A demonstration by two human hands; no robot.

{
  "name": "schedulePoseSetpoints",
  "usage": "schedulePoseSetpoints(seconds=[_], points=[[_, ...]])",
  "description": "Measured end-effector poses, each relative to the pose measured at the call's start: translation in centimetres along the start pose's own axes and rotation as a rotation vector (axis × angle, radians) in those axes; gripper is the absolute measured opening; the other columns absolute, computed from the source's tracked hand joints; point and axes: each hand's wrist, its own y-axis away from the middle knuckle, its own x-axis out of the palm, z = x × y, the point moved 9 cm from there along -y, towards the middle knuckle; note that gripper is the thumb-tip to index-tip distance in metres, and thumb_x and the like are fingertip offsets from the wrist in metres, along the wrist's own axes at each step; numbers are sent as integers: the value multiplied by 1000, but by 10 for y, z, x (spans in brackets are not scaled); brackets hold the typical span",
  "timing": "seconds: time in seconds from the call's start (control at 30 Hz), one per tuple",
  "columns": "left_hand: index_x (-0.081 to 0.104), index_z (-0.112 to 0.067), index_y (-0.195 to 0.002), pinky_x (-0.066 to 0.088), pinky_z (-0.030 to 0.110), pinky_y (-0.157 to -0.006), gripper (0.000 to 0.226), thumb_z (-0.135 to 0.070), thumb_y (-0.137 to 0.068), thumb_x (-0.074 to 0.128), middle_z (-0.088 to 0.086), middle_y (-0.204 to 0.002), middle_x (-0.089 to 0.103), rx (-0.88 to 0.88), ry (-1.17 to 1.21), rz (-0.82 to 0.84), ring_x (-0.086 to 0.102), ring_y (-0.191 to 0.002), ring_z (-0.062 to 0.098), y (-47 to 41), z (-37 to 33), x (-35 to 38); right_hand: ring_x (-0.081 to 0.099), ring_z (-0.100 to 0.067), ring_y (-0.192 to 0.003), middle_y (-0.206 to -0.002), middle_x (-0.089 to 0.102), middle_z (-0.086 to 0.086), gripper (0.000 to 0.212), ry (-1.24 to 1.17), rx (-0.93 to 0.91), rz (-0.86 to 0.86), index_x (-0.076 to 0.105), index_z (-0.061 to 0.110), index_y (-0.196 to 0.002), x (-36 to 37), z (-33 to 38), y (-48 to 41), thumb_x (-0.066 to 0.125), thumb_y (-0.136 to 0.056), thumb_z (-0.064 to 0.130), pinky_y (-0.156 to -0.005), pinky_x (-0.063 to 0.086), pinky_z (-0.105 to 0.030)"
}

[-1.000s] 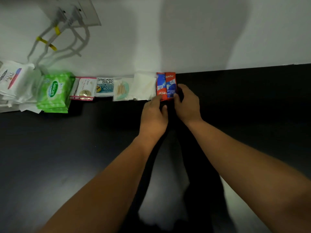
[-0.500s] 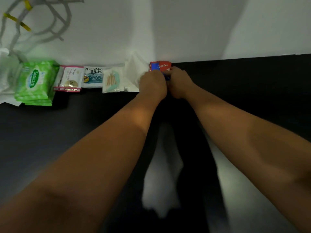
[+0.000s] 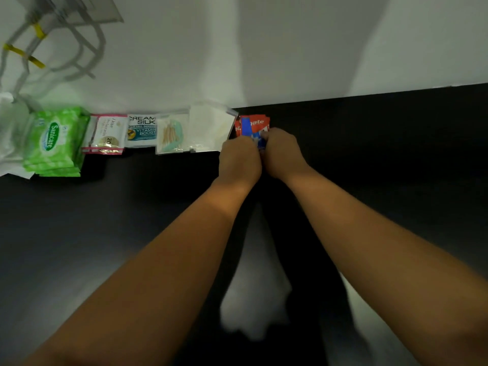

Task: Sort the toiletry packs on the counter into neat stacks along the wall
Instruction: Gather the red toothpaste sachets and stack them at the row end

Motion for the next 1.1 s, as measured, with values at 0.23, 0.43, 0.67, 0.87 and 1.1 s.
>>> schedulePoseSetpoints(seconds=[0.23,0.43,0.67,0.87,1.1], points=[[58,-9,-122,40,27,-76,28,-25,-102,49,10,-117,62,60,18,66,54,-106,25,27,-5,29,33,-26,-142,-157,30,-8,56,-44,-3,-66,37,14,-149,6,-27,33,56,-97,16,-116,29,-37],[52,-14,-135,39,34,-107,42,-28,-96,55,7,-138,53,218,123,30,48,-124,26,42,-5,33,15,-27,-147,-163,15,-3,65,-43,-61,-84,24,26,-155,4,-47,49,53,-97,19,-117,24,-38],[33,-22,-153,11,42,-118,65,-43,-95,56,0,-162,25,494,-213,149,16,-148,23,31,-14,27,-5,-27,-152,-166,-6,-2,75,115,-270,99,22,34,-155,21,-49,55,61,-92,33,-121,14,-43],[35,-18,-152,14,38,-120,71,-48,-93,59,3,-161,30,472,-173,176,25,-147,23,34,-6,29,-2,-25,-152,-166,-3,-2,65,175,-254,41,18,29,-156,22,-50,54,51,-100,29,-123,15,-41],[29,-15,-154,20,36,-120,72,-41,-95,60,6,-162,27,432,-128,232,23,-147,24,33,-14,30,2,-19,-152,-166,-2,2,70,107,-210,102,14,23,-157,16,-48,55,54,-99,23,-121,10,-33]])
